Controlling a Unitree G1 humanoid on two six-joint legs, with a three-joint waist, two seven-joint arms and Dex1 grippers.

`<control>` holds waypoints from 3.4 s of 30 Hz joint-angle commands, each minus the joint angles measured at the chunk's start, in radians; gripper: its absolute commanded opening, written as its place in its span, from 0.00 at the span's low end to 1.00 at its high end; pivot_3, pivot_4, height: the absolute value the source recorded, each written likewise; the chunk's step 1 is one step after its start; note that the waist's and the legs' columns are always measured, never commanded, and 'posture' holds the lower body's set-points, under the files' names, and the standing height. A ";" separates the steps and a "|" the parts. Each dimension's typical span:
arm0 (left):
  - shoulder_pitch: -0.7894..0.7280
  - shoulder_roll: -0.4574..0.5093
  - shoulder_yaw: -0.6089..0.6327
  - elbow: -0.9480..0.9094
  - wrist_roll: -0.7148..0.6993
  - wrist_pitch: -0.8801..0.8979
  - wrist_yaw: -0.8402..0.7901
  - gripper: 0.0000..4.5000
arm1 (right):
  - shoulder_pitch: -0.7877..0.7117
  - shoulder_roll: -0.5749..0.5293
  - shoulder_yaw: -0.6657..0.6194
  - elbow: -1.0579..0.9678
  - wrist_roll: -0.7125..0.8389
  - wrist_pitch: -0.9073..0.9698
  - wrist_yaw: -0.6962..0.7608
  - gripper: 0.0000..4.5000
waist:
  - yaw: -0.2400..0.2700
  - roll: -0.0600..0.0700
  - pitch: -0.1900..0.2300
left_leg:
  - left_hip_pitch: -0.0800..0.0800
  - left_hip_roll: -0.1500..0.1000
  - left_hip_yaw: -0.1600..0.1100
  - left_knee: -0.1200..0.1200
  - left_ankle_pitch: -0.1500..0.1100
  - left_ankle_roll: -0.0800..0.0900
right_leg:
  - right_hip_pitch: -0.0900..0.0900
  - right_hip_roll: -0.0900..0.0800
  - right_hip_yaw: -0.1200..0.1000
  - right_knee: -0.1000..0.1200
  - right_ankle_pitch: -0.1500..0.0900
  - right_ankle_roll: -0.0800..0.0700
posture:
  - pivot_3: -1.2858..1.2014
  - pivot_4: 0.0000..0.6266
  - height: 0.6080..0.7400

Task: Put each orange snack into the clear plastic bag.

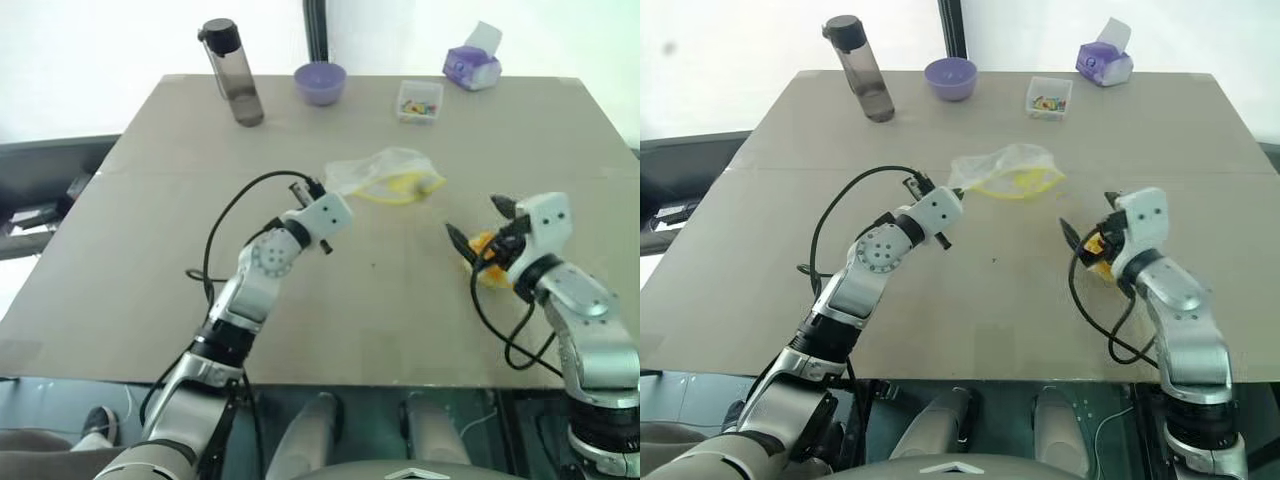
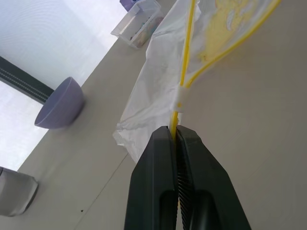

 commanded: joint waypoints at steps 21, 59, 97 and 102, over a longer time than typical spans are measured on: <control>-0.048 -0.003 -0.018 0.052 0.003 -0.061 -0.011 0.01 | 0.232 0.022 -0.171 -0.020 0.211 0.157 -0.117 0.94 | 0.001 0.001 -0.001 | 0.001 0.000 0.000 0.000 -0.001 0.002 | 0.001 0.000 0.000 0.000 0.000 0.000 | 0.52 0.24 0.99; 0.000 -0.039 -0.101 -0.021 0.057 -0.085 -0.026 0.00 | -0.030 -0.121 0.002 -0.015 0.461 0.248 -0.058 0.01 | 0.002 0.001 -0.001 | 0.000 0.000 0.000 0.001 -0.001 0.002 | 0.001 -0.001 -0.001 0.000 0.000 0.000 | 0.52 0.24 0.99; -0.006 -0.061 -0.147 -0.016 0.018 -0.232 -0.149 0.00 | -0.328 -0.017 0.079 0.259 0.362 0.298 -0.174 0.08 | -0.002 0.001 -0.001 | -0.001 0.000 0.000 0.001 0.000 0.001 | 0.000 -0.001 0.000 0.000 0.000 0.000 | 0.52 0.24 0.99; -0.007 -0.085 -0.110 -0.014 -0.010 -0.173 -0.132 0.00 | -0.304 -0.064 0.104 0.229 0.342 0.275 -0.132 0.56 | -0.003 0.001 -0.001 | -0.001 0.000 0.000 0.001 0.000 0.001 | 0.000 -0.001 -0.001 0.000 0.000 0.000 | 0.52 0.24 0.99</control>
